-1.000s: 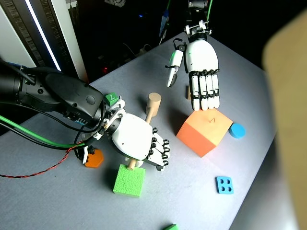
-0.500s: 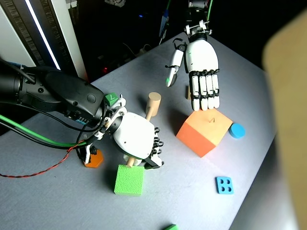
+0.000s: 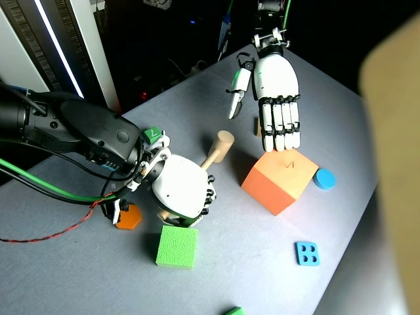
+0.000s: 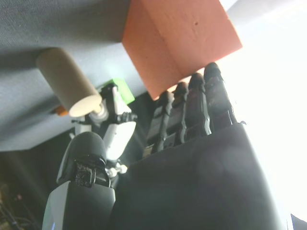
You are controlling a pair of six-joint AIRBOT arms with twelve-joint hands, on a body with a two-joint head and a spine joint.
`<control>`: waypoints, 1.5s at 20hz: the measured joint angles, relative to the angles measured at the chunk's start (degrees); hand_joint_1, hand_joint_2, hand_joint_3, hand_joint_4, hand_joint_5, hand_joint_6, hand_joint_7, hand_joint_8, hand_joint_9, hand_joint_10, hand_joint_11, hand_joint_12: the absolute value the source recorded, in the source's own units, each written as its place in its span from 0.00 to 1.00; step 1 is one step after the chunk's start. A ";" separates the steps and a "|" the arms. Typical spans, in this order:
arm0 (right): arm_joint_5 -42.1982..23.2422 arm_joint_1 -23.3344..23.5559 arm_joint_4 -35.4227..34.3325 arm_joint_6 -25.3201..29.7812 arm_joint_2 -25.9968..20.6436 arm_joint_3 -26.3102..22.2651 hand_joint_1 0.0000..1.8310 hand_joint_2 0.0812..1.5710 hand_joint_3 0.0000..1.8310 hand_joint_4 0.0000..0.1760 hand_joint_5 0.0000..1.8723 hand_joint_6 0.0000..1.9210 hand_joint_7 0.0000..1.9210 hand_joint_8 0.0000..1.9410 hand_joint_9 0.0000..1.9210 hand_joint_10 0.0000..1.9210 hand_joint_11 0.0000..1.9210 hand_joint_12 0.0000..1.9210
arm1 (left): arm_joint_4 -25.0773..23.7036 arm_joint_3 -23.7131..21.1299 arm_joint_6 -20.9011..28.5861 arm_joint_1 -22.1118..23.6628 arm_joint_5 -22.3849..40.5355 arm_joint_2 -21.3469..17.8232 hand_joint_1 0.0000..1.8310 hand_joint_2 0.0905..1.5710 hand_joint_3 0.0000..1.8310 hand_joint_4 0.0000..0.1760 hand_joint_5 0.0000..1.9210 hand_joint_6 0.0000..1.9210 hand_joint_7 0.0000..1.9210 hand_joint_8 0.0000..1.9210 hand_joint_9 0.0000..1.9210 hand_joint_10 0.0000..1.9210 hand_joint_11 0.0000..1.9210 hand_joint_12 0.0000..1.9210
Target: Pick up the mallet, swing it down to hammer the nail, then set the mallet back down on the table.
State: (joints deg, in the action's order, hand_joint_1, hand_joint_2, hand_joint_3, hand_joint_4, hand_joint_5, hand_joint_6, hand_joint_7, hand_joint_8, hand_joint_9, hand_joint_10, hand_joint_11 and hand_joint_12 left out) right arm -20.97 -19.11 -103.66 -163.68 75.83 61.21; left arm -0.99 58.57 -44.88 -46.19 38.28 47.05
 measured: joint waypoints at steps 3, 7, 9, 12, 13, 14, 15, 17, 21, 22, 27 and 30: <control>0.07 0.42 0.35 0.00 -1.20 -1.31 0.25 1.00 0.01 0.00 0.69 1.00 0.85 1.00 0.91 1.00 0.99 1.00 | 0.00 0.00 0.02 0.00 -0.02 0.00 0.00 0.83 0.00 0.00 0.03 0.01 0.02 0.01 0.01 0.00 0.00 0.00; -0.98 1.40 0.37 -1.20 -4.24 -4.39 0.34 0.99 0.01 0.00 0.76 1.00 0.89 1.00 0.94 1.00 1.00 1.00 | 0.15 0.00 0.04 0.00 0.33 0.00 0.00 0.82 0.00 0.00 0.04 0.01 0.04 0.01 0.02 0.01 0.00 0.00; -1.31 1.68 0.28 -1.27 -6.34 -6.03 0.34 1.00 0.02 0.00 0.77 1.00 0.89 1.00 0.94 1.00 1.00 1.00 | 0.15 0.02 0.20 0.00 0.46 0.00 0.00 0.82 0.00 0.00 0.04 0.01 0.04 0.01 0.02 0.01 0.00 0.00; -1.25 2.21 0.17 -0.79 -10.29 -8.35 0.34 1.00 0.01 0.00 0.73 1.00 0.88 1.00 0.93 1.00 0.99 1.00 | 0.13 0.13 0.22 0.00 0.63 0.00 0.00 0.82 0.00 0.00 0.04 0.00 0.04 0.00 0.02 0.00 0.00 0.00; -0.72 2.89 0.35 -0.55 -12.79 -9.53 0.34 1.00 0.01 0.00 0.73 1.00 0.88 1.00 0.93 1.00 1.00 1.00 | 0.15 0.13 0.26 0.00 0.66 0.00 0.00 0.82 0.00 0.00 0.03 0.00 0.03 0.00 0.02 0.00 0.00 0.00; -0.46 3.28 0.37 -0.52 -14.01 -10.14 0.33 1.00 0.01 0.00 0.73 1.00 0.88 1.00 0.93 1.00 0.99 1.00 | 0.15 0.13 0.31 0.00 0.66 0.00 0.00 0.82 0.00 0.00 0.03 0.00 0.03 0.00 0.02 0.00 0.00 0.00; 0.15 3.61 0.76 -0.35 -15.89 -10.95 0.33 1.00 0.02 0.00 0.73 1.00 0.88 1.00 0.93 1.00 1.00 1.00 | 0.13 0.15 0.39 0.00 0.61 0.00 0.00 0.82 0.00 0.00 0.04 0.00 0.04 0.01 0.03 0.01 0.01 0.00; 1.99 3.76 0.81 2.99 -18.29 -11.39 0.33 1.00 0.03 0.00 0.72 1.00 0.87 1.00 0.93 1.00 0.99 1.00 | 0.15 0.24 0.44 0.00 0.68 0.00 0.00 0.83 0.00 0.00 0.05 0.01 0.05 0.01 0.03 0.01 0.01 0.00; 2.08 4.85 32.41 33.16 -19.91 -9.86 0.31 1.00 0.03 0.00 0.72 1.00 0.86 1.00 0.92 1.00 0.98 1.00 | 0.13 0.24 0.44 -0.04 0.85 0.00 0.00 0.83 0.00 0.00 0.04 0.00 0.05 0.00 0.04 0.01 0.00 0.00; 0.96 4.76 41.92 41.77 -19.63 -9.73 0.31 1.00 0.03 0.00 0.72 1.00 0.86 1.00 0.92 1.00 0.99 1.00 | 0.13 0.24 0.44 -0.04 0.92 0.00 0.00 0.82 0.00 0.00 0.04 0.00 0.05 0.00 0.04 0.00 0.00 0.00; -5.70 4.22 50.90 51.01 -17.46 -9.79 0.29 1.00 0.03 0.00 0.72 1.00 0.85 1.00 0.91 1.00 0.98 1.00 | 0.13 0.24 0.44 -0.04 0.90 0.00 0.00 0.82 0.00 0.00 0.04 0.00 0.05 0.00 0.04 0.00 0.00 0.00; -9.38 4.22 50.75 50.42 -15.52 -9.16 0.29 1.00 0.03 0.00 0.71 1.00 0.85 1.00 0.91 1.00 0.98 1.00 | 0.07 0.48 0.44 -0.04 0.83 0.00 0.00 0.82 0.00 0.00 0.04 0.00 0.05 0.00 0.03 0.00 0.00 0.00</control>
State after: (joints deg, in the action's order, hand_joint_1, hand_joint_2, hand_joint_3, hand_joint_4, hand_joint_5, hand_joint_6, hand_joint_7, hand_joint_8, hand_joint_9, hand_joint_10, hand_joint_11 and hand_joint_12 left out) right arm -30.35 -14.90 -52.90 -113.25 60.31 52.05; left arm -0.93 59.05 -44.45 -46.24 39.11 47.05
